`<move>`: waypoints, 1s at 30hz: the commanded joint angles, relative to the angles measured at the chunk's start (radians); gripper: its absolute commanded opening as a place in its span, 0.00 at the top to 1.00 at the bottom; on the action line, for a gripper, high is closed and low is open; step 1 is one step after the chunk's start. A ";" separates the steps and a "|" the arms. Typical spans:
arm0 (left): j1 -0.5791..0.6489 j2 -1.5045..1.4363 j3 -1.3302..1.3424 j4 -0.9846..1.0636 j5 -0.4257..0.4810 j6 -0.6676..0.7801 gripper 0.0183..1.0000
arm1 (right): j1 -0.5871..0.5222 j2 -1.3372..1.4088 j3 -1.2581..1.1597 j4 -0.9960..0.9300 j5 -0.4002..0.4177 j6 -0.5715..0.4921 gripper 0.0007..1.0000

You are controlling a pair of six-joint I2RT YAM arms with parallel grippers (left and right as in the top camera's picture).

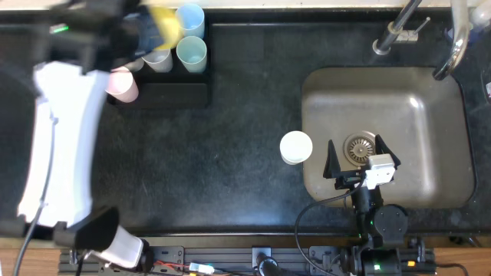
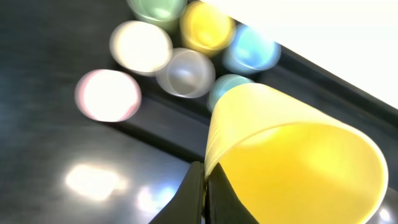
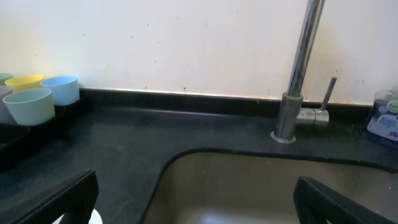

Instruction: Store Cups

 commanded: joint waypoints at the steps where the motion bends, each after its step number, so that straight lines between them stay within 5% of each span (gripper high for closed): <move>1: 0.108 -0.036 -0.144 -0.014 0.082 0.195 0.98 | 0.005 -0.008 -0.013 0.005 0.008 -0.003 0.00; 11: 0.199 -0.033 -0.464 0.168 0.131 0.327 0.98 | 0.005 -0.008 -0.013 0.005 0.008 -0.003 0.00; 30: 0.201 0.123 -0.484 0.304 0.148 0.423 0.98 | 0.005 -0.008 -0.013 0.005 0.008 -0.003 0.00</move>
